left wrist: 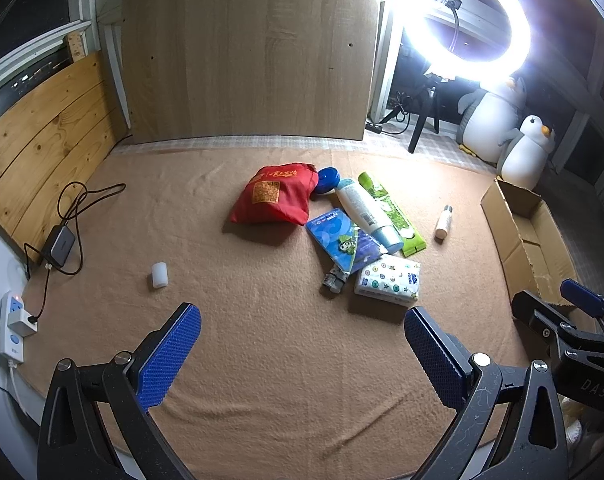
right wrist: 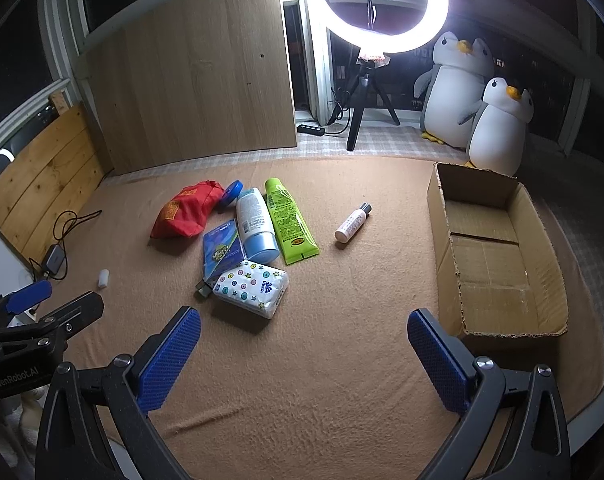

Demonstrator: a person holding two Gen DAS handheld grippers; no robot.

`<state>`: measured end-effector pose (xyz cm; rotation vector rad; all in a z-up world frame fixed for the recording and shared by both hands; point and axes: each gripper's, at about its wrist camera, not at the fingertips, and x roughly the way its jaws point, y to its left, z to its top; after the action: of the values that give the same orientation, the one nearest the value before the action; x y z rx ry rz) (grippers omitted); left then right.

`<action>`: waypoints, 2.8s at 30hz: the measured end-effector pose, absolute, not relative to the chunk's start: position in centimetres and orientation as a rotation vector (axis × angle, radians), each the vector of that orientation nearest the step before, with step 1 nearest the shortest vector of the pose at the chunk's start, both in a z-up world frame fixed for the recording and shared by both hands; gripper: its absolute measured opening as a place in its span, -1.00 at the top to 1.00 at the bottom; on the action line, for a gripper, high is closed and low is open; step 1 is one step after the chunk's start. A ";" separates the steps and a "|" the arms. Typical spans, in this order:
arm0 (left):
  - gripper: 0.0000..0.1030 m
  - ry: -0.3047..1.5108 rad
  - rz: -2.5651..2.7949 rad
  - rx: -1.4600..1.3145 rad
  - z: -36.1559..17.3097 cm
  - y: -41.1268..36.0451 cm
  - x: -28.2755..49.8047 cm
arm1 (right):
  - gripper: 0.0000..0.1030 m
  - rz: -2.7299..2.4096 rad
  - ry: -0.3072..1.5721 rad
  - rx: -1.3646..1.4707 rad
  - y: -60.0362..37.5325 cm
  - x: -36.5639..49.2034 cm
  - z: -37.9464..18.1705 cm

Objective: Organize objects

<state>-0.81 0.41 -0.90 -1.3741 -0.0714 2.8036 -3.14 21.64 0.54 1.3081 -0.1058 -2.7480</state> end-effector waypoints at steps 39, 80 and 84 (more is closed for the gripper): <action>-1.00 -0.071 2.768 -1.406 -2.3 0.5 -2.0 | -0.98 -2.737 -0.127 1.341 22.1 -3.4 -0.1; -0.41 -0.185 2.289 -1.632 -13.5 8.6 -13.2 | -0.98 -2.819 -0.248 1.464 29.2 -2.3 -1.6; -0.40 -0.166 2.257 -1.625 -13.7 9.8 -12.6 | -0.98 -2.815 -0.249 1.468 29.3 -2.4 -1.7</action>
<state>-12.61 9.75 -13.73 -1.6253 -0.1662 2.2565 -2.37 29.28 -1.69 1.4681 -0.2485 -2.8146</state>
